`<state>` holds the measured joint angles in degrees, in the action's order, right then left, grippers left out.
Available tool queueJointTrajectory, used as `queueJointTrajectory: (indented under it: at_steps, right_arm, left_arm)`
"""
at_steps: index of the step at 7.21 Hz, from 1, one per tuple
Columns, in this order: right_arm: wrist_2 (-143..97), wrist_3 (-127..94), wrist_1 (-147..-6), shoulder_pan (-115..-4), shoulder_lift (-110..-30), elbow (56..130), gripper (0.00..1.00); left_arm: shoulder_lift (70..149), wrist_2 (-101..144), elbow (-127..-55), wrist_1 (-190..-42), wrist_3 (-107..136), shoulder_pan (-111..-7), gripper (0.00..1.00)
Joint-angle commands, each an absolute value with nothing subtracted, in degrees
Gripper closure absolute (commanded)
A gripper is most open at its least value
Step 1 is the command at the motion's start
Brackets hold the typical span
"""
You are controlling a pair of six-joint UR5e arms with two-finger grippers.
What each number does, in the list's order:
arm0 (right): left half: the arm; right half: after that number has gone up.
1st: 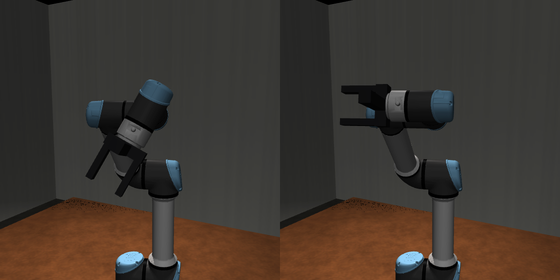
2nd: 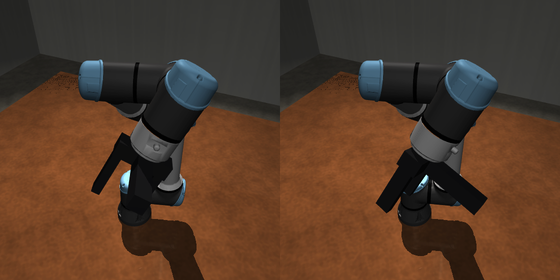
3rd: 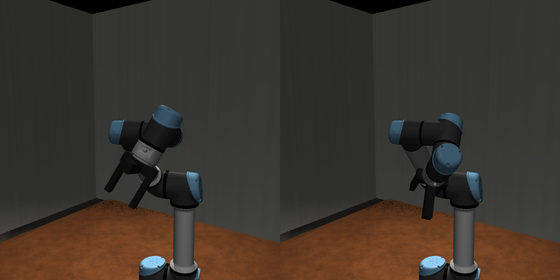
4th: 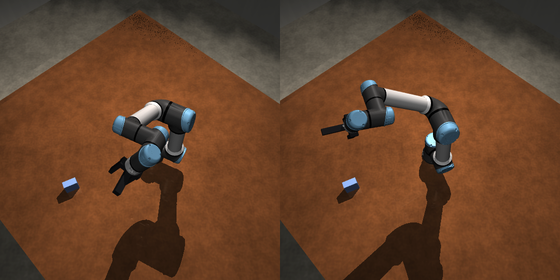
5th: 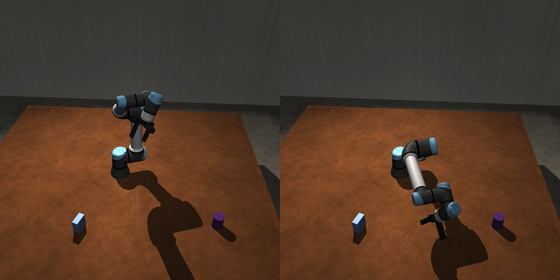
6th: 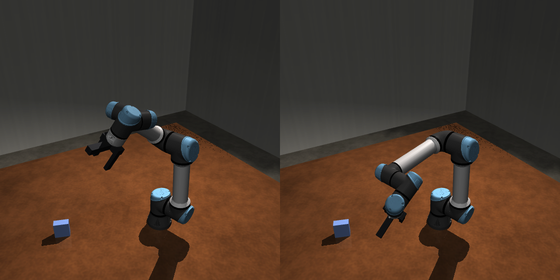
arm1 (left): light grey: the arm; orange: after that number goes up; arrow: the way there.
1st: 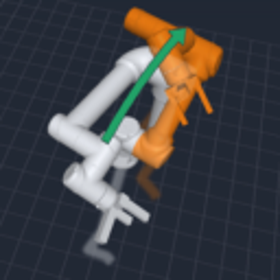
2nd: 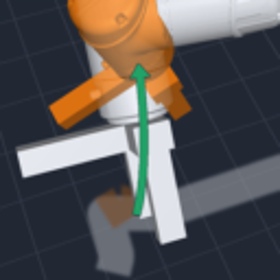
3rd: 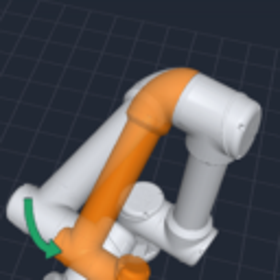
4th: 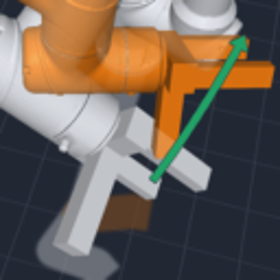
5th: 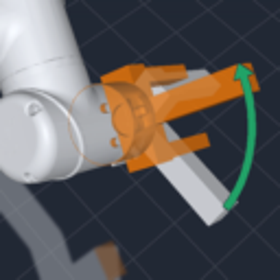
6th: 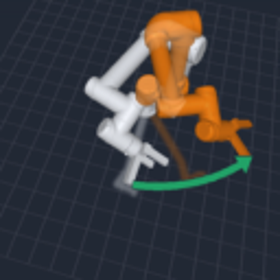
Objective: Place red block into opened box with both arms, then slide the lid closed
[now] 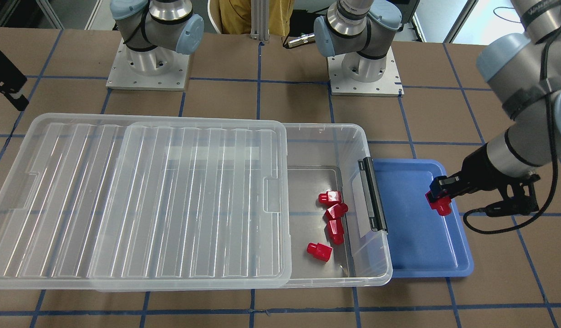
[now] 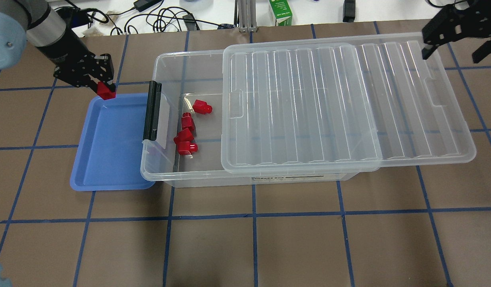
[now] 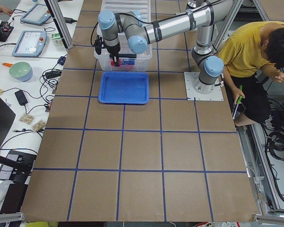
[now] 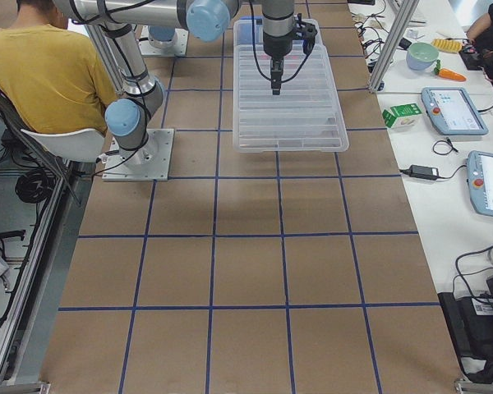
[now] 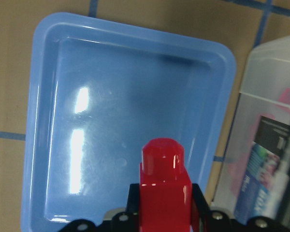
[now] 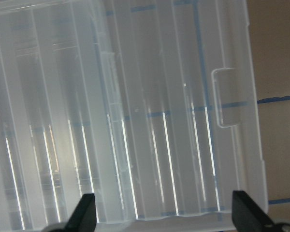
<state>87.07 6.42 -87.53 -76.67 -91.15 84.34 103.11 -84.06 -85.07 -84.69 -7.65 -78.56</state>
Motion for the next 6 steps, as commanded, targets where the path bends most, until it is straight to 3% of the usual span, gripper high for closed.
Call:
queueJointTrajectory:
  at_steps: [1, 3, 6]
  right_arm:
    - [87.62, -5.04, -87.8, -86.88, -90.53, 84.29, 0.0]
    - [87.1, -8.52, -87.63, -89.29, -89.48, 84.2, 0.0]
    - [87.54, -8.44, -87.71, -89.3, -89.38, 84.2, 0.0]
  left_arm:
    - [101.95, -89.69, -83.93, -85.17, -7.12, -88.99, 0.94]
    - [103.97, -89.48, -85.16, -84.99, -1.09, -92.45, 0.94]
    - [105.38, -86.22, -93.14, -76.94, 0.53, -93.43, 0.94]
